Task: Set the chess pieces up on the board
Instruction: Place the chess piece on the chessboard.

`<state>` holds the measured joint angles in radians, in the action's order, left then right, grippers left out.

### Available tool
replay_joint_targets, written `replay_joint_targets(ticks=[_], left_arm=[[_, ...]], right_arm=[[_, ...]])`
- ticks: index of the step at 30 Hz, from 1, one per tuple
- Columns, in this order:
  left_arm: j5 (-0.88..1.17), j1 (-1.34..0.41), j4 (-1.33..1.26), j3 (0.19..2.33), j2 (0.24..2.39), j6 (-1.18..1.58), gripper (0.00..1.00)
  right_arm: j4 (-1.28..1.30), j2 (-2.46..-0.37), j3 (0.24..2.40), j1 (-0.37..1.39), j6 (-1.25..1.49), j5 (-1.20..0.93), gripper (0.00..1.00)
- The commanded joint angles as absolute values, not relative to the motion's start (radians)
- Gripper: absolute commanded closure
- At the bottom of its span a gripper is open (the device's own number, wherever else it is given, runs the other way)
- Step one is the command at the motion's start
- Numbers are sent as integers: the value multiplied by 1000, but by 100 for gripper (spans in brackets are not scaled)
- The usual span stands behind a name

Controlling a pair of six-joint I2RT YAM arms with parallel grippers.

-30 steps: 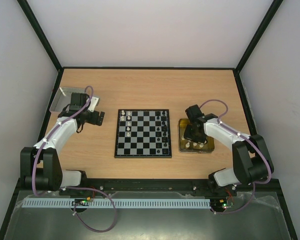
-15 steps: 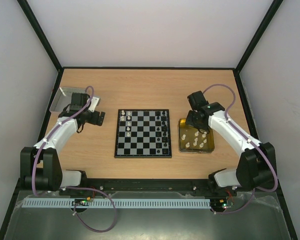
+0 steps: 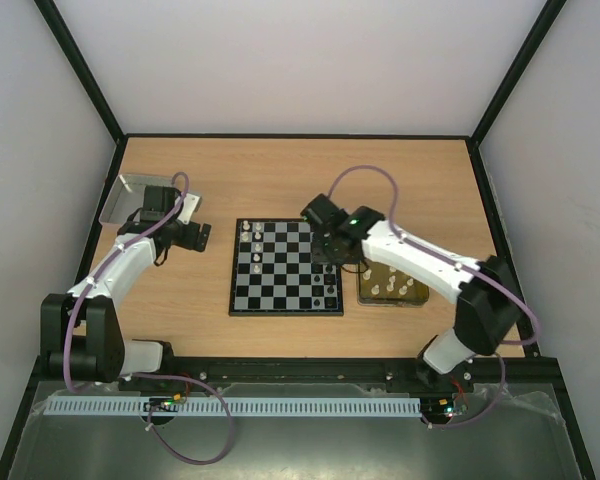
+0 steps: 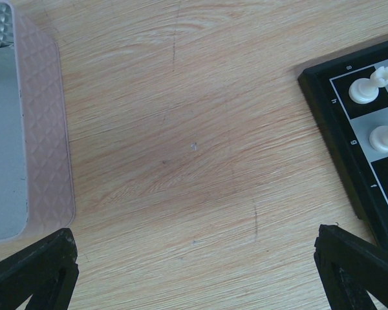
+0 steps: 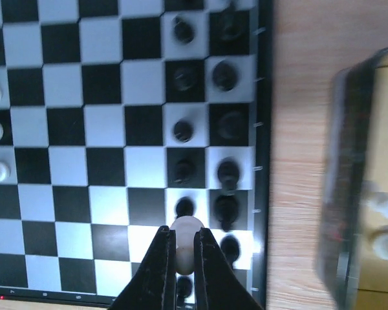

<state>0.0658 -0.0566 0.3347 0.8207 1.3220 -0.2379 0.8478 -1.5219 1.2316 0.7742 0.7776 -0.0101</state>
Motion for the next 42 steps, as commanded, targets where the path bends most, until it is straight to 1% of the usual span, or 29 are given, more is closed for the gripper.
replay_joint_targets(ticks=[1,5,13,24,42], left_arm=[[46,-60,345,832,1314,-241,0],[39,-60,345,832,1315,-241,0],[15,-58,336,828,1321,-241,0],[16,-56,332,825,1315,-242,0],[0,-44,327,823,1317,-236,0]], right_arm=[[811,-1638,1293,877,858,-20,98],[811,-1747,1386,982,870,-13,98],[803,-1904,1540,1066,870,-24,98],[844,-2043,1678,1091,842,-32,98],[898,-2161,1799,1092,810,-62,98]])
